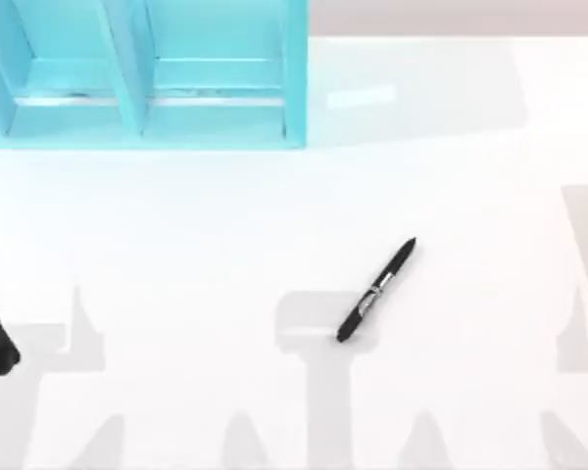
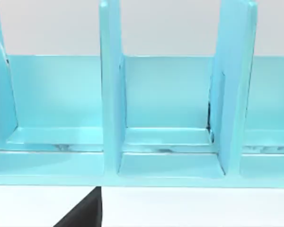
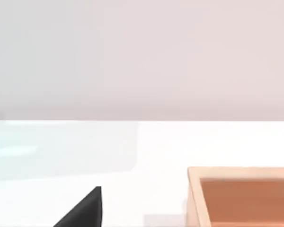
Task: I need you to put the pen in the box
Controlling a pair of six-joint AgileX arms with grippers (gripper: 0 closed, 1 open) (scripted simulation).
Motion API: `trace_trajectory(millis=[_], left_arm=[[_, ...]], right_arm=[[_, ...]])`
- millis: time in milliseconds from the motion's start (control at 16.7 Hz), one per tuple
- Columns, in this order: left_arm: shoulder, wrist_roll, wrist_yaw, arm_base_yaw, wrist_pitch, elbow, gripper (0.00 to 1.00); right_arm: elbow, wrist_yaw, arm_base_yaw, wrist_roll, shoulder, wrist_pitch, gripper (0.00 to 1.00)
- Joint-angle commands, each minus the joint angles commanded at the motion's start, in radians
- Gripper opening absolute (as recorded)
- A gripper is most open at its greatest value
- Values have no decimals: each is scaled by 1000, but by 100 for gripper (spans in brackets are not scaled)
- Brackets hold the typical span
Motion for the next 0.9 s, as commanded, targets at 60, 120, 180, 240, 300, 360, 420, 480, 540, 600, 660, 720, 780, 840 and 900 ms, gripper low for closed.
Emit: trace_trajectory(millis=[60,120,180,240,300,360,420,480,540,600,660,720,780,840,900], left_arm=[[0,0,0,0,0,0,100],[0,0,0,0,0,0,100],[0,0,0,0,0,0,100],[0,0,0,0,0,0,100],[0,0,0,0,0,0,100],[0,0,0,0,0,0,100],[0,0,0,0,0,0,100],[0,0,0,0,0,0,100],[0,0,0,0,0,0,100],[0,0,0,0,0,0,100],[0,0,0,0,0,0,100],[0,0,0,0,0,0,100],[0,0,0,0,0,0,100],[0,0,0,0,0,0,100],[0,0,0,0,0,0,100]], right_arm=[[0,0,0,0,0,0,100],[0,0,0,0,0,0,100],[9,0,6,8,10,-7,100],[28,1,18,26,30,-20,100],[58,1,35,52,61,-39,100],[97,2,57,86,103,-65,100],[145,2,83,126,155,-95,100],[201,2,112,171,218,-131,100],[264,2,143,221,289,-170,100],[332,2,176,274,369,-213,100],[406,2,210,331,456,-259,100],[483,1,244,390,549,-308,100],[564,1,279,450,646,-359,100],[646,0,312,511,748,-411,100],[731,-1,344,573,854,-464,100]])
